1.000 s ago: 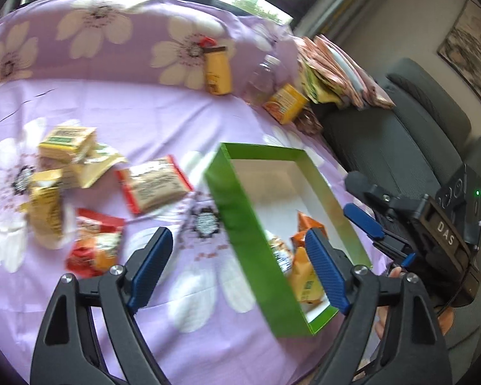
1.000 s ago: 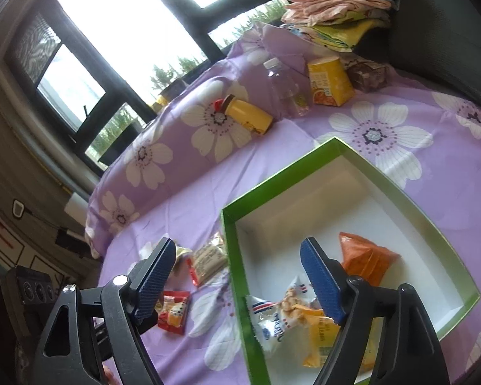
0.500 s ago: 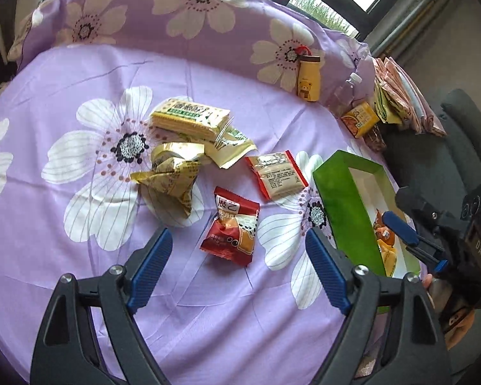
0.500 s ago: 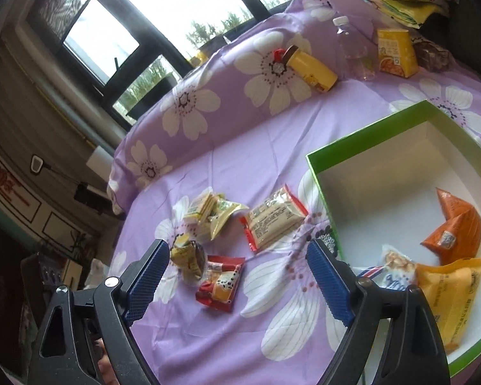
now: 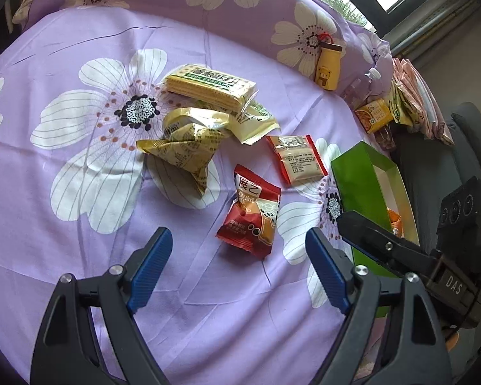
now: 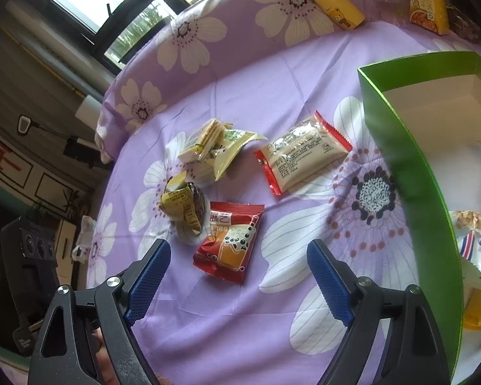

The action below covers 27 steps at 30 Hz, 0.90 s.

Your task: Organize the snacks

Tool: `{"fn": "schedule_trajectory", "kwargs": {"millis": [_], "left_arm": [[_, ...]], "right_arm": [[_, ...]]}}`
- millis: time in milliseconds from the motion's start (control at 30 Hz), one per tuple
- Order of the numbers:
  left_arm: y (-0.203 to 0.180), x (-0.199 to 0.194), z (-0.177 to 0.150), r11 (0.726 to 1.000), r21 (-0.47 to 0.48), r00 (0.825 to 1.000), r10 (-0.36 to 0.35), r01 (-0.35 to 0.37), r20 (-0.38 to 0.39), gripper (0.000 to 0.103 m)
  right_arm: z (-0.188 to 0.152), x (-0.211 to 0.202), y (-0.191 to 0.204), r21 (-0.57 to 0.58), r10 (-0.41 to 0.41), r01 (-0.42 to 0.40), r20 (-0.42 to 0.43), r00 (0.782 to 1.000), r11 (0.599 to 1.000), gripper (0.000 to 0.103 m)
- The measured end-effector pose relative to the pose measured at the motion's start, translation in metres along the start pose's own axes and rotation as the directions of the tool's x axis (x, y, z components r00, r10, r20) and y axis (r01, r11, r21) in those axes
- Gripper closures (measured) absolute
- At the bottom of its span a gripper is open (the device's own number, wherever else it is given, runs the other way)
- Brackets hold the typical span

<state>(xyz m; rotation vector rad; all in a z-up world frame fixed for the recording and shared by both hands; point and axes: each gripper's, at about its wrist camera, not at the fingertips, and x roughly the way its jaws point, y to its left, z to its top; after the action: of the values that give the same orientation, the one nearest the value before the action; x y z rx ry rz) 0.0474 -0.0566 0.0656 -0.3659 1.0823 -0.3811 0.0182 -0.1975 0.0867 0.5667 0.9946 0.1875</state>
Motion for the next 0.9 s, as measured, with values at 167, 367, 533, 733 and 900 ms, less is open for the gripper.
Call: {"fn": "schedule_trajectory", "kwargs": {"millis": [167, 367, 533, 733, 900], "left_arm": [[0.0, 0.014, 0.0, 1.0, 0.008, 0.999, 0.015, -0.014, -0.029, 0.019], [0.006, 0.03, 0.003, 1.0, -0.012, 0.998, 0.024, -0.025, -0.059, 0.028], [0.008, 0.041, 0.0, 0.999, -0.012, 0.997, 0.039, -0.04, -0.072, 0.037], [0.001, 0.045, -0.003, 0.999, 0.034, 0.998, 0.031, -0.03, -0.05, 0.044], [0.003, 0.049, -0.001, 1.0, 0.017, 0.999, 0.013, -0.012, -0.044, 0.056]], "right_arm": [[0.004, 0.012, 0.001, 0.011, 0.001, -0.001, -0.025, 1.0, 1.0, 0.015], [0.008, 0.041, -0.002, 0.055, 0.081, -0.076, -0.105, 0.991, 0.996, 0.033], [0.008, 0.066, -0.005, 0.078, 0.093, -0.082, -0.147, 0.985, 0.994, 0.041], [0.008, 0.073, -0.004, 0.07, 0.093, -0.084, -0.13, 0.987, 0.994, 0.049], [0.008, 0.074, -0.005, 0.067, 0.091, -0.083, -0.125, 0.988, 0.994, 0.054]]}}
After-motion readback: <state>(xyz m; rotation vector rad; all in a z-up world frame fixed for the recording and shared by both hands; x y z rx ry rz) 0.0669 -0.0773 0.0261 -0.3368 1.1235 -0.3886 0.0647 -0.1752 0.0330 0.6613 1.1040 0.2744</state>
